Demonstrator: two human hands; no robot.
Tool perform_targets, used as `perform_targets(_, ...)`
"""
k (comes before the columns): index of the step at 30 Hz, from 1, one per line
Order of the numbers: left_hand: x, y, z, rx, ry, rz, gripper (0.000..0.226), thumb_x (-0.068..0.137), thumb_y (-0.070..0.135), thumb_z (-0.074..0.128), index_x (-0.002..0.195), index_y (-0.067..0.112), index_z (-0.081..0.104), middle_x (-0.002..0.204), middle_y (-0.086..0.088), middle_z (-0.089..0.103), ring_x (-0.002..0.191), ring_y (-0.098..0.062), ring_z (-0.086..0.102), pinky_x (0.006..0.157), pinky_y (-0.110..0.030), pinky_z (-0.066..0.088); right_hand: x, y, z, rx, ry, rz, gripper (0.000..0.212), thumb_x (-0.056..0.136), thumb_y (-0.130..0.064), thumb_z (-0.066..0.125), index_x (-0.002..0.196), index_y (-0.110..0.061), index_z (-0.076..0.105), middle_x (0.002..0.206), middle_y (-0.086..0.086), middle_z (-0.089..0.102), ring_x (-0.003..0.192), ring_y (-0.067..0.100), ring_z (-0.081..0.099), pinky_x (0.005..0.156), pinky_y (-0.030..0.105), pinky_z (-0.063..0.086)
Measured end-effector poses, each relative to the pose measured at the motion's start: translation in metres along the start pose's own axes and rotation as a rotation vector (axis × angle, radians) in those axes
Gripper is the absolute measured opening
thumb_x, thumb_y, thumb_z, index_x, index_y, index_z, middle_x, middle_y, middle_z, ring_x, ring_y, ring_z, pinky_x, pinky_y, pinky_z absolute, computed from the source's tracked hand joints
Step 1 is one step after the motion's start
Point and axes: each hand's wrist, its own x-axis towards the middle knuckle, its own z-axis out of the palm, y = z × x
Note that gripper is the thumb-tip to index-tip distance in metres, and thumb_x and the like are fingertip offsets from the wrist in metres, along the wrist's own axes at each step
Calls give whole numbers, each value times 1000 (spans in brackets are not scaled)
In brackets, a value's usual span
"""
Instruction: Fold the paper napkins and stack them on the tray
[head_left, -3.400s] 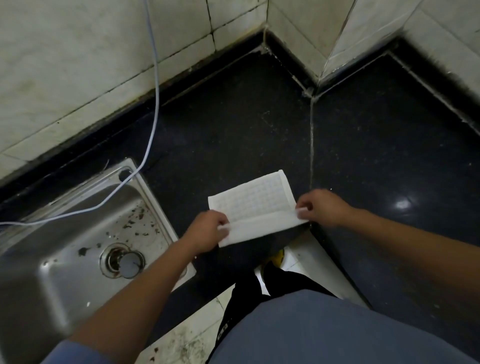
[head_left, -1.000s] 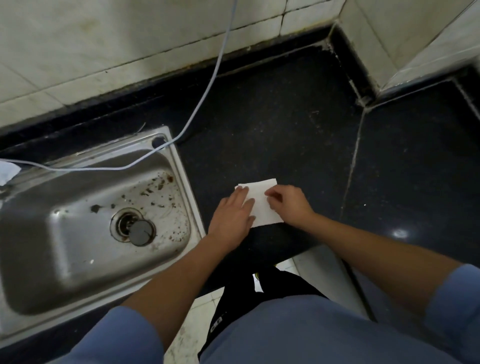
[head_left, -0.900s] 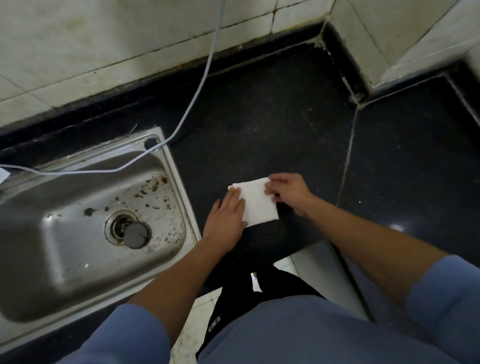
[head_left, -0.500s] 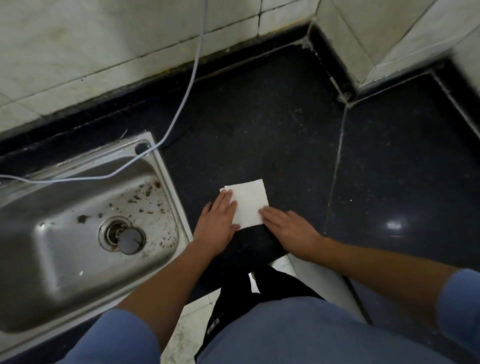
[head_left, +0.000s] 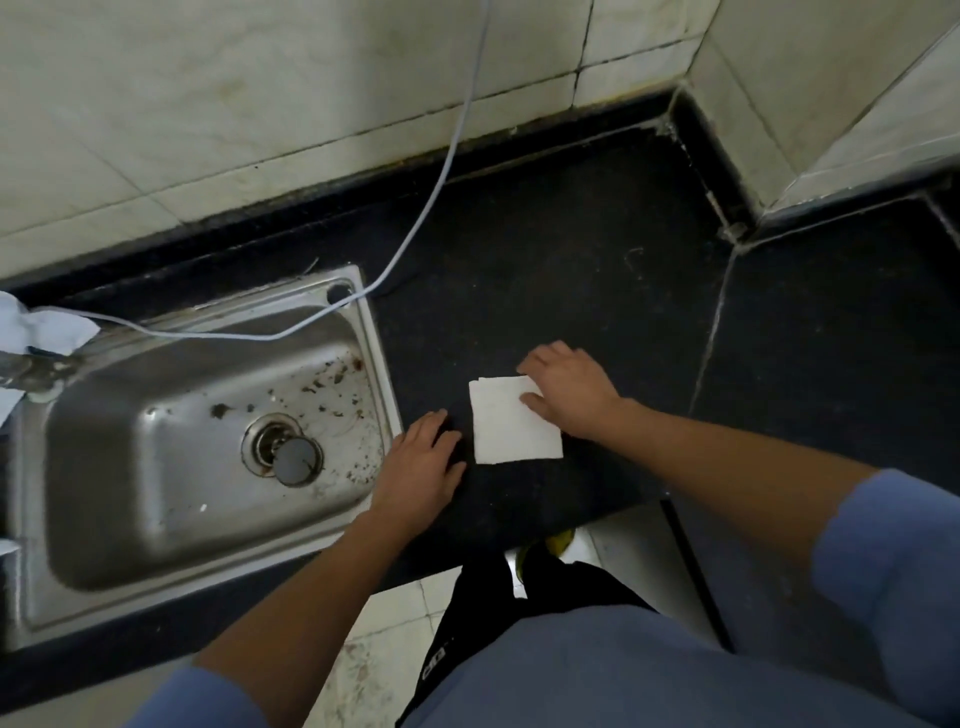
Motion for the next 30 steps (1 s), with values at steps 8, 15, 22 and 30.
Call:
perform_targets(8, -64, -22, 9, -44, 103, -184, 31, 81, 19, 68, 110, 8, 63, 122, -14, 57, 105, -34, 56, 85, -41, 49, 43, -19, 4, 124, -379, 166, 40, 86, -31, 63, 121, -13, 54, 113, 7, 61, 97, 24, 60, 75, 34, 50)
perform_targets(15, -50, -30, -11, -66, 115, -116, 32, 88, 24, 59, 117, 12, 59, 115, -6, 55, 101, -26, 56, 83, -36, 48, -16, -32, -15, 240, -161, 93, 14, 83, -25, 61, 94, -23, 52, 88, -1, 58, 76, 19, 55, 59, 31, 40)
perform_targets(22, -20, -20, -34, -20, 101, 216, 31, 92, 28, 54, 121, 18, 57, 116, -1, 55, 102, -19, 57, 83, -31, 47, -122, -56, -15, 154, 138, 265, 32, 94, -49, 45, 107, -22, 54, 107, 1, 65, 96, 28, 62, 73, 38, 46)
perform_targets(30, -25, 55, -16, 92, -56, 626, 24, 91, 26, 54, 113, 17, 59, 107, -3, 57, 95, -23, 58, 77, -36, 49, -295, -93, 30, 128, 347, 679, 63, 85, -62, 15, 97, -18, 59, 99, 3, 62, 87, 28, 64, 60, 33, 43)
